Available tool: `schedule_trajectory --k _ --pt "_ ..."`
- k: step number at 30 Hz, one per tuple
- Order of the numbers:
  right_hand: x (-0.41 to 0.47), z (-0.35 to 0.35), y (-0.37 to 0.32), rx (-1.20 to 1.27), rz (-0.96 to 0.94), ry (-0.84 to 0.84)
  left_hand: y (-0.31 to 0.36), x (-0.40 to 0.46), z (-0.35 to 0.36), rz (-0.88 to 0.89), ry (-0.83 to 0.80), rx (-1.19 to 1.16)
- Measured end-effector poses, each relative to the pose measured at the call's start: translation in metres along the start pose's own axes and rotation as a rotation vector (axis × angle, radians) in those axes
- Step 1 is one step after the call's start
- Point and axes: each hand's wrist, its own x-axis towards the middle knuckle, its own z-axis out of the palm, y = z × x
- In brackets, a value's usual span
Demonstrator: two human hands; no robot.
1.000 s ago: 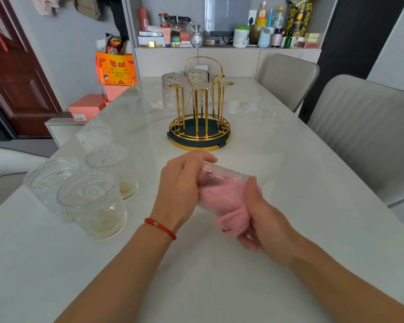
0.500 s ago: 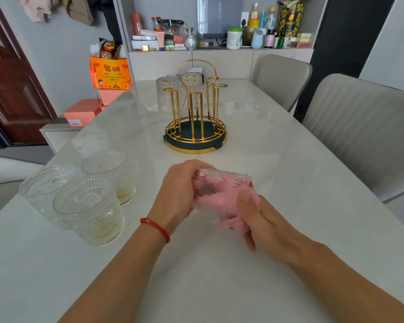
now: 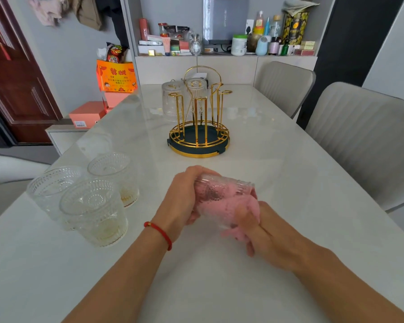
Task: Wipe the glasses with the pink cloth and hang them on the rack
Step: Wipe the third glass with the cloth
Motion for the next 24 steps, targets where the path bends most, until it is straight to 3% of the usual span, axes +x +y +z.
schedule_trajectory --k 2,5,7,8,10,11,14,16,18,20,22,24 --pt "0.002 0.009 -0.006 0.201 0.189 0.051 -0.004 0.002 -0.002 0.278 0.090 -0.019" --pt "0.004 0.007 -0.016 0.878 0.472 -0.054 -0.017 0.005 -0.015 0.809 0.144 0.094" --pt "0.004 0.002 -0.027 1.157 0.528 -0.141 -0.022 0.006 -0.019 1.026 0.136 0.215" --pt "0.004 -0.001 -0.029 1.185 0.523 -0.145 -0.022 0.006 -0.018 1.068 0.130 0.249" --pt "0.006 -0.005 -0.029 1.040 0.467 -0.083 -0.019 0.006 -0.017 0.959 0.072 0.185" --pt "0.006 -0.007 -0.024 0.838 0.392 -0.055 -0.014 0.005 -0.014 0.772 0.017 0.090" --pt "0.003 -0.011 -0.010 -0.073 0.059 0.004 -0.006 0.003 -0.005 0.074 -0.057 -0.032" --pt "0.001 -0.011 -0.001 -0.309 -0.028 -0.062 -0.006 0.005 0.003 -0.068 0.033 0.047" --pt "0.002 -0.003 -0.002 -0.030 0.041 -0.046 -0.012 0.007 0.005 0.142 0.166 0.089" --pt "0.006 0.000 -0.010 0.335 0.278 0.001 -0.018 0.006 0.000 0.486 0.224 0.075" --pt "0.007 -0.001 -0.013 0.815 0.521 -0.057 -0.022 0.005 -0.010 0.789 0.235 0.138" --pt "0.008 -0.007 -0.013 1.137 0.596 -0.101 -0.021 0.006 -0.015 0.975 0.201 0.251"
